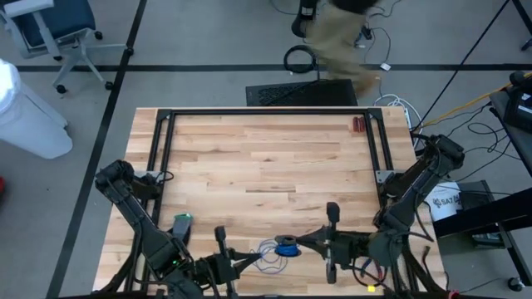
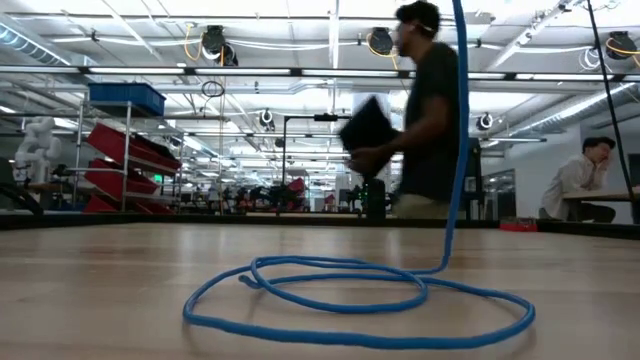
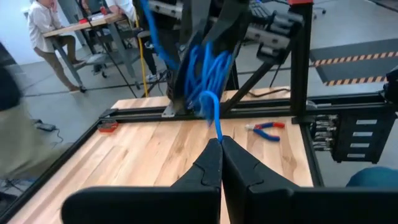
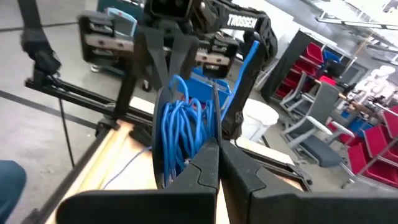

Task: Coil cords
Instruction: Coil the blue wire onto the spool

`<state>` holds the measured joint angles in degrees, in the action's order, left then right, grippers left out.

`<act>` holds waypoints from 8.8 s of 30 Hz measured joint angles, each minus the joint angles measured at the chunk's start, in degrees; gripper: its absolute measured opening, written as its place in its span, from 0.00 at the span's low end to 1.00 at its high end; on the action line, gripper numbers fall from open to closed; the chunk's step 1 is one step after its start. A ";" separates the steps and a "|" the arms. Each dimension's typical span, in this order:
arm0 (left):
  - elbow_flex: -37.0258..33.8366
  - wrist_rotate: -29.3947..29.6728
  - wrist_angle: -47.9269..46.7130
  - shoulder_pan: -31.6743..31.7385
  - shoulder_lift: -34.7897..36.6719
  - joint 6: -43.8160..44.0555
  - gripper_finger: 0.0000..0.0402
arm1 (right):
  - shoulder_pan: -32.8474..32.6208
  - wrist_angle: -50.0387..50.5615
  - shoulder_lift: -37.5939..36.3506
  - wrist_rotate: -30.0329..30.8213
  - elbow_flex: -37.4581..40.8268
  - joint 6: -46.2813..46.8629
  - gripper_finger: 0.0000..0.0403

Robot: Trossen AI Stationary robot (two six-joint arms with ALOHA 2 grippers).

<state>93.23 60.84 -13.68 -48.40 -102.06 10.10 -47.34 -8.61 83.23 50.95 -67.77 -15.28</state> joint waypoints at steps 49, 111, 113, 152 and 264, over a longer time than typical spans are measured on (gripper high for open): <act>0.04 -4.05 10.37 8.45 -4.08 6.37 0.14 | 8.29 -0.55 4.64 3.13 0.02 13.21 0.00; 0.04 -5.35 4.97 -0.70 -1.51 -1.37 0.18 | -1.04 -0.63 -2.24 12.60 0.07 7.12 0.00; 0.04 -5.42 4.44 -0.66 -1.51 -1.06 0.18 | -1.31 -1.22 -2.31 13.25 0.07 6.67 0.00; -0.02 -18.86 -5.63 15.02 -17.22 7.60 0.45 | -7.53 -3.50 -5.41 18.33 0.04 0.85 0.00; 0.36 23.20 -45.56 -2.89 5.75 46.05 0.01 | -1.18 17.40 -3.94 -0.34 0.02 12.06 0.00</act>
<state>93.59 84.04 -59.24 -51.29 -96.31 56.14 -48.52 8.79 79.29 50.61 -67.75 -3.23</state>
